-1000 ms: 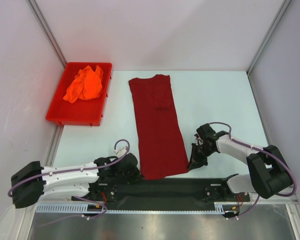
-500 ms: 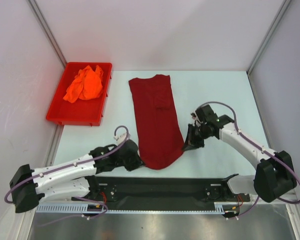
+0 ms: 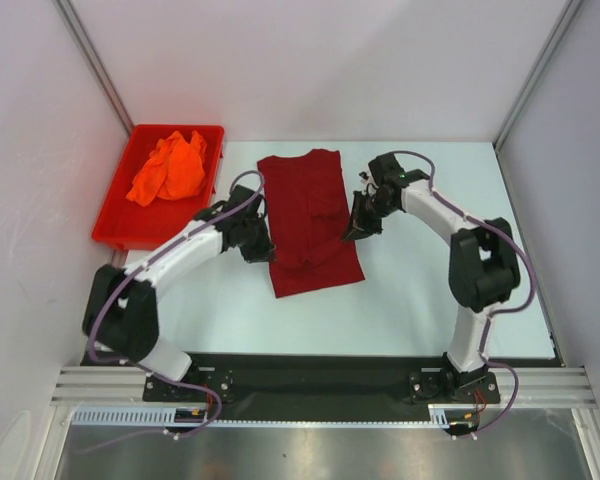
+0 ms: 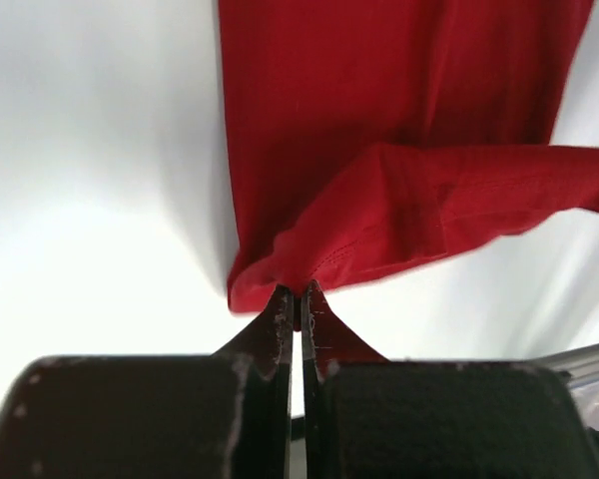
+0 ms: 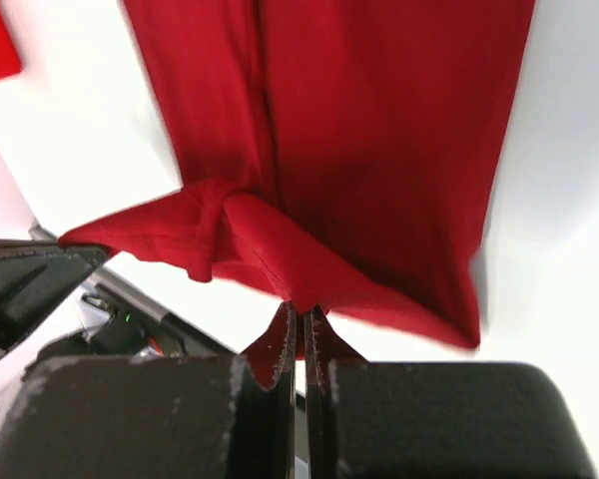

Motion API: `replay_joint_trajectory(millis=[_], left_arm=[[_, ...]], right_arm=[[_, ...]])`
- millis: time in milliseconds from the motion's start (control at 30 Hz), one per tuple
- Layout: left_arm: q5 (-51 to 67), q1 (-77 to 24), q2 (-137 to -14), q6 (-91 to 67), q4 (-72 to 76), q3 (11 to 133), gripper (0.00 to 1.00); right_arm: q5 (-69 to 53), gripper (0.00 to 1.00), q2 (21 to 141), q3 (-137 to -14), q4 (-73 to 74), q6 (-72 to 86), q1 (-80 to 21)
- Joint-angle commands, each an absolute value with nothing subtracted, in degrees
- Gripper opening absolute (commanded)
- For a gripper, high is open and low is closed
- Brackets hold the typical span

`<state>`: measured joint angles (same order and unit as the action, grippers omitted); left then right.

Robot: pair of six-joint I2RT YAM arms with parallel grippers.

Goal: Fold and stack the t-shirts
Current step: Fold the tshirt

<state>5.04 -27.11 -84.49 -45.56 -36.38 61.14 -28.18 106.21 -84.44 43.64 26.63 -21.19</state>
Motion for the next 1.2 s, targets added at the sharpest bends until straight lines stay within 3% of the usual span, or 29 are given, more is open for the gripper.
replay_joint_trajectory(millis=[0,500,967,1100,1167], left_arm=[[8.61,-25.14,-90.16,-35.78,-37.62,68.79,0.00],[10.99,-20.48,-106.34,-32.52,-37.71,83.31,0.00],[10.28,-18.28,-111.18,-33.48,-38.23,84.90,0.00],[11.16,-17.49,-112.76,-33.66,-38.14,85.51,0.00],[11.25,-17.49,-113.46,-33.58,-38.23,85.87,0.09]], right_arm=[[-29.62,0.00,111.52,-92.43,43.94,24.79,-20.74],[-30.15,0.00,123.57,-103.80,47.46,24.26,-16.26],[-34.89,0.00,131.83,-110.12,46.76,23.55,-13.80],[-35.42,0.07,133.41,-111.71,47.02,23.82,-13.36],[-35.42,0.13,134.29,-112.67,47.20,23.64,-13.27]])
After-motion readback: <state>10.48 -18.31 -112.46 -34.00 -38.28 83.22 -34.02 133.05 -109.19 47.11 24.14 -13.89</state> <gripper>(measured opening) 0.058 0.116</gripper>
